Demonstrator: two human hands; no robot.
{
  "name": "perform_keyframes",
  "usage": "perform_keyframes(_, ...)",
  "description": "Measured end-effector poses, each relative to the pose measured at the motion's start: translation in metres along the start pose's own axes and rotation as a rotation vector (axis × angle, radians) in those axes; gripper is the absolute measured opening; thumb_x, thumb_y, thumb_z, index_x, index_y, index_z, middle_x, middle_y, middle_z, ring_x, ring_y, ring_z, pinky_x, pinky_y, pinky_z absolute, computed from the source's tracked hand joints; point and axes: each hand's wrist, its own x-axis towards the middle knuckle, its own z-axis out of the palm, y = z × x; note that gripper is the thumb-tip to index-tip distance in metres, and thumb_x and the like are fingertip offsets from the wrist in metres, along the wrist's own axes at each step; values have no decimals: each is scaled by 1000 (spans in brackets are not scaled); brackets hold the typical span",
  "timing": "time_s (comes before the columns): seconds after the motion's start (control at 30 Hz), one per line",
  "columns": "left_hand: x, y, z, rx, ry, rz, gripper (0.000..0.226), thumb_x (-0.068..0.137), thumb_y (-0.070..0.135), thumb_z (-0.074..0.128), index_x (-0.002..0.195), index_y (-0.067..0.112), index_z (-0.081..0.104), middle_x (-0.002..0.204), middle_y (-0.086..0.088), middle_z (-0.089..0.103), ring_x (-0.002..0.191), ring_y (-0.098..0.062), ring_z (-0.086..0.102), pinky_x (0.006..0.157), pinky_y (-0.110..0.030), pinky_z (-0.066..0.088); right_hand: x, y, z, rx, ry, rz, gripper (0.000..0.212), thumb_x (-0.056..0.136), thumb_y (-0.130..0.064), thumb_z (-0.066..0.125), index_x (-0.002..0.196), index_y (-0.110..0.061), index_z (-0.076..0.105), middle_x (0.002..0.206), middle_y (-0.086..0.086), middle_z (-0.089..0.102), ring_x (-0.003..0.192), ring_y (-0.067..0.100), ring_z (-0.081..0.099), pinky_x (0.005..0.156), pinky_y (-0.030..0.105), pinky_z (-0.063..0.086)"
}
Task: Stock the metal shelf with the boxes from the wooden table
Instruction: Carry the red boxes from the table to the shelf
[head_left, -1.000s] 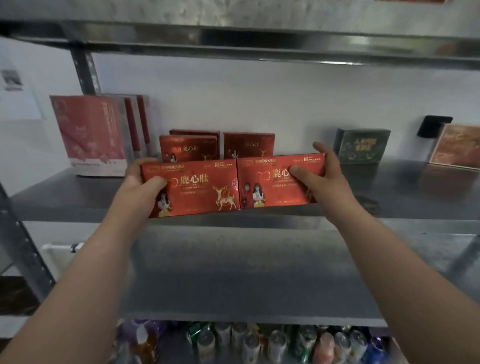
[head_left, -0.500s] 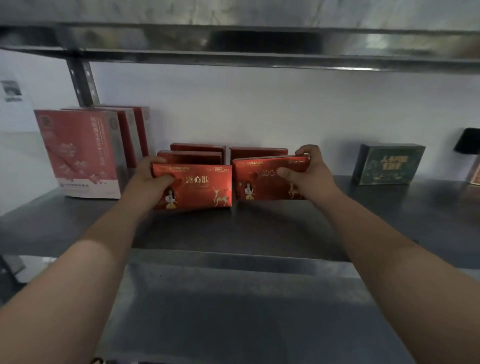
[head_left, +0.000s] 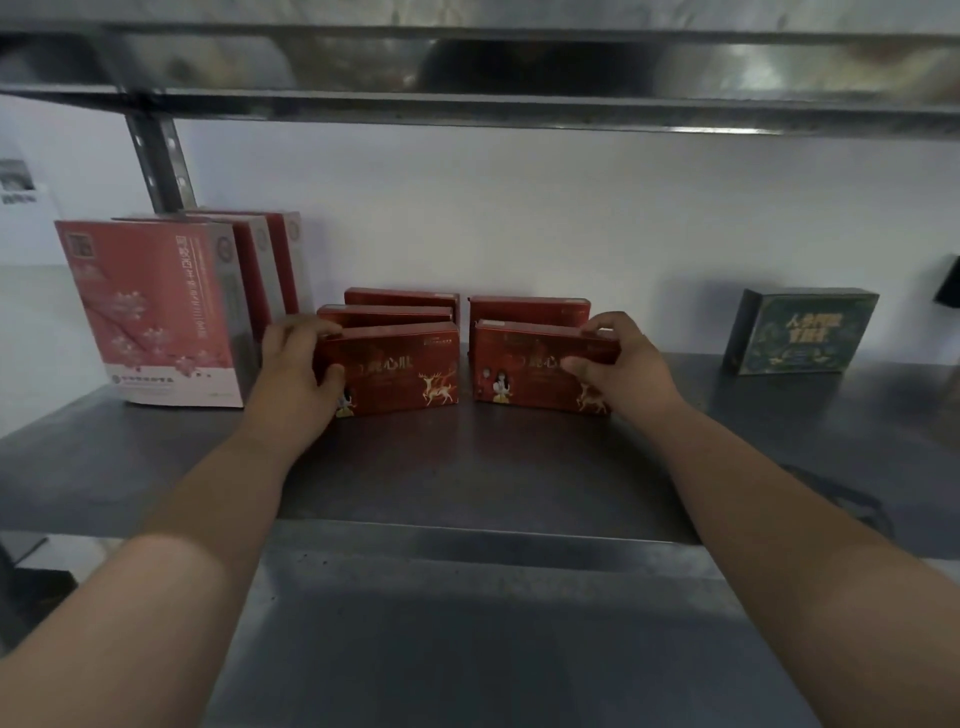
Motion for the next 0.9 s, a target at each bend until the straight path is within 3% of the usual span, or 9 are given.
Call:
perform_keyframes(0.07,1,-4,1,90,0,91,51,91,2,60,134,28,51,147,-1,33,134,-20,34,111,-35,31,3,0,1,-126,3,-55,38,82,-27,83,109,-38,59,124,-1,54,107,17,62,82,26,59)
perform_keyframes(0.1,3,-6,2,143,-5,135,55,89,1,61,137,27,51,148,-2,36,137,-28,31,114,-40,29,4,0,2,-200,16,-90,39,81,-27,83,113,-36,62,126,-1,51,112,16,58,96,27,52)
perform_keyframes(0.17,4,-7,4,248,-30,194,59,87,7,65,142,24,50,150,-3,39,138,-35,26,116,-45,23,4,-4,3,-362,62,-193,41,81,-26,82,118,-31,66,132,4,48,126,21,47,109,30,39)
perform_keyframes(0.27,4,-3,7,318,-44,214,62,86,16,71,144,21,49,149,-7,41,137,-35,26,116,-49,26,3,-13,12,-650,62,-296,50,80,-30,77,127,-31,62,139,6,49,135,29,38,110,45,35)
perform_keyframes(0.4,3,-1,6,306,-16,225,61,86,11,71,143,18,50,144,-10,43,135,-33,33,112,-47,33,5,-19,26,-851,32,-281,62,80,-38,74,135,-30,49,138,4,47,130,29,41,107,49,33)
perform_keyframes(0.73,3,-3,8,298,11,201,59,86,9,68,141,19,49,145,-9,41,136,-31,37,112,-47,38,24,-6,48,-866,60,-272,61,86,-29,68,142,-21,44,143,9,46,136,32,39,115,51,29)
perform_keyframes(0.9,3,-3,10,319,34,217,59,84,6,69,140,15,51,141,-12,44,137,-32,34,114,-43,31,28,1,54,-897,44,-288,63,94,-29,61,150,-20,34,156,11,35,151,32,19,122,51,19)
